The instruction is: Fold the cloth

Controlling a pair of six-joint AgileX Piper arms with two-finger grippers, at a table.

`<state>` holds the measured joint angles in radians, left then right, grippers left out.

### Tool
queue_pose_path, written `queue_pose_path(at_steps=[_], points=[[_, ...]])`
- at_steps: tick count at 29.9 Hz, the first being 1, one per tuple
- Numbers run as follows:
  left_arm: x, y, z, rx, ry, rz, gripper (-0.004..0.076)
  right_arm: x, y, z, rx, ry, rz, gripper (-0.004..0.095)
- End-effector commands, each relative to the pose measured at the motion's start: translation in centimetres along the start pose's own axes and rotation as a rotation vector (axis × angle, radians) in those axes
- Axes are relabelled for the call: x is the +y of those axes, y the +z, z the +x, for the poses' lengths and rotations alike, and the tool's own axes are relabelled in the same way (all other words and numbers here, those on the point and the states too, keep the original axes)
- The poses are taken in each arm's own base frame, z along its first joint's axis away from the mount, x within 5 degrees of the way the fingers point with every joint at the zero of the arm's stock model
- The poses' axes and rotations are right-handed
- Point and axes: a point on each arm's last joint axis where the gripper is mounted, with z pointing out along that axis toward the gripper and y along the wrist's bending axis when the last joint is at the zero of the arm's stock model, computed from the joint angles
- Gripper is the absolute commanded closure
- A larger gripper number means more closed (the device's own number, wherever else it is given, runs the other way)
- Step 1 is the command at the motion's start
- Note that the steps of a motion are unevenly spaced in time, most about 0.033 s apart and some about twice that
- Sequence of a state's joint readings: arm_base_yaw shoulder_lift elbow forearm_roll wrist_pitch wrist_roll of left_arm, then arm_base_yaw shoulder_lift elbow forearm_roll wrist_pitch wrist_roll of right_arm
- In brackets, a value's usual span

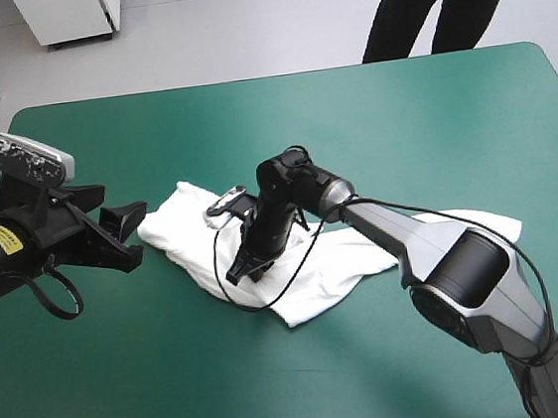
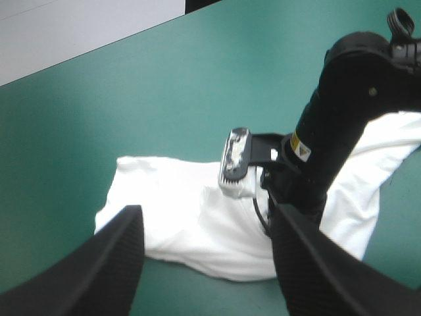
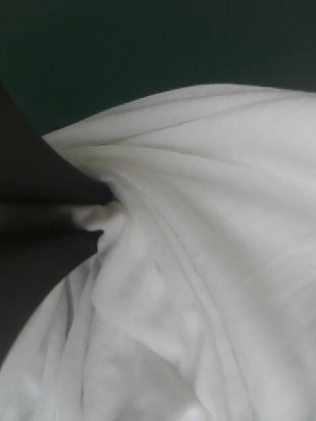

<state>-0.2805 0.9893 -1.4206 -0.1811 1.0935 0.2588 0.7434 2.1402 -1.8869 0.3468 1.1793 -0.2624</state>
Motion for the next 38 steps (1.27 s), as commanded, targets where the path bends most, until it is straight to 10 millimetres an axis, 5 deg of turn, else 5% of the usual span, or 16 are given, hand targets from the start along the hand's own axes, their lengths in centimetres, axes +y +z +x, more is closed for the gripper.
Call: queue_pose_path(at_steps=[1, 8, 12, 17, 25, 31, 35, 38], points=[[-0.1, -1.1, -1.1, -0.102, -0.006, -0.013, 0.0304, 3.6, -3.2, -0.5, -0.081, -0.07, -0.028, 0.0908], [0.2, -1.7, -1.5, -0.124, 0.002, -0.05, 0.0304, 4.1, -3.4, -0.3, -0.073, -0.094, 0.006, 0.0895], [0.9, -2.8, -2.1, -0.152, 0.004, -0.135, 0.0304, 3.3, -5.2, -0.1, -0.087, -0.108, 0.067, 0.0676], [1.4, -3.6, -2.1, -0.122, 0.013, -0.2, 0.0304, 3.0, -10.0, 0.9, -0.151, -0.057, 0.13, 0.022], [3.3, -2.8, -1.0, 0.072, 0.022, -0.383, 0.0304, 3.9, -20.8, 4.8, -0.355, 0.004, 0.364, 0.0201], [4.6, 4.2, -1.6, 0.243, 0.035, -0.36, 0.0304, 3.9, -27.9, 9.8, -0.516, 0.109, 0.507, 0.021], [5.9, 9.5, -1.2, 0.378, 0.068, -0.376, 0.0304, 2.7, -29.4, 14.5, -0.503, 0.196, 0.641, 0.021], [7.2, 13.1, -0.6, 0.424, 0.033, -0.353, 0.0304, 1.0, -28.5, 18.6, -0.434, 0.305, 0.717, 0.021]])
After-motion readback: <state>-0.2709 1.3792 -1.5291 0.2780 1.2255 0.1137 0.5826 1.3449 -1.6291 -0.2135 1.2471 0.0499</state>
